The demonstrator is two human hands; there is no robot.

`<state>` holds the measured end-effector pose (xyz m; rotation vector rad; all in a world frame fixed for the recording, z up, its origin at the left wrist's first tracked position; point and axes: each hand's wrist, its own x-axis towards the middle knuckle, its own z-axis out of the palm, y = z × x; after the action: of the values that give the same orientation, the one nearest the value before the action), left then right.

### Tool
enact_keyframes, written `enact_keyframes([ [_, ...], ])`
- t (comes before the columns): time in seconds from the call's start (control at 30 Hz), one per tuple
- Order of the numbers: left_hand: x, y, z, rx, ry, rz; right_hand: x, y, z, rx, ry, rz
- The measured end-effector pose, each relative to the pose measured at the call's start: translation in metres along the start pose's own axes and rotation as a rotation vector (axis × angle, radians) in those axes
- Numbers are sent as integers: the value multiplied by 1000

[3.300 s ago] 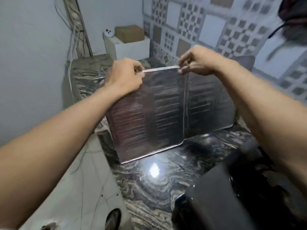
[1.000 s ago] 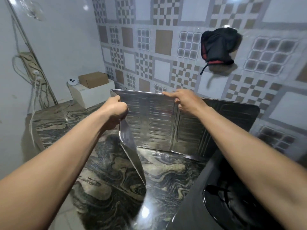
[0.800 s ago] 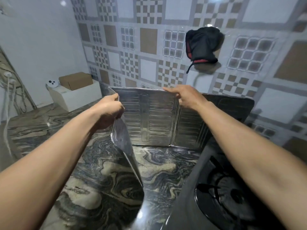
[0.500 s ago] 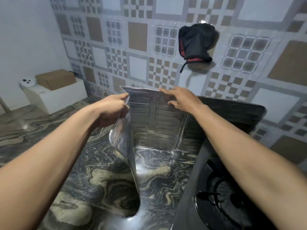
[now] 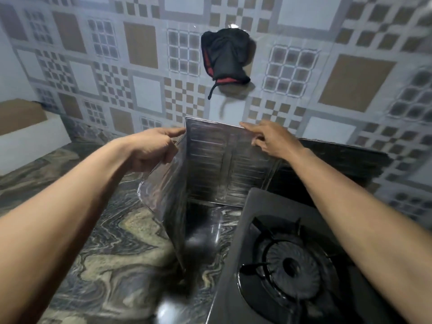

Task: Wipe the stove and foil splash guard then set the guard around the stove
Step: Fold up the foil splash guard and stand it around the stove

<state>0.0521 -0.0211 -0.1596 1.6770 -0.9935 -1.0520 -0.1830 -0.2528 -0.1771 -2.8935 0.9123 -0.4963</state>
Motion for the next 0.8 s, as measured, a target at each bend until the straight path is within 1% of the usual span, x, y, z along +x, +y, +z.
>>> enact_keyframes([
  [0.07,12,-3,11,5,-51,-19,-14,14,-4,-31,-14,25],
  [0.2,28,-4,33,15,-70,-17,-27,22,1,-121,5,11],
  [0.37,16,5,49,-4,-15,-32,-24,15,13,-116,82,19],
  [0.6,3,27,78,210,22,-4,-53,45,-6,-114,97,32],
  [0.67,7,30,86,206,11,-7,-63,59,-16,-117,91,56],
  [0.8,9,44,112,284,-13,-8,-86,89,-28,-112,58,84],
])
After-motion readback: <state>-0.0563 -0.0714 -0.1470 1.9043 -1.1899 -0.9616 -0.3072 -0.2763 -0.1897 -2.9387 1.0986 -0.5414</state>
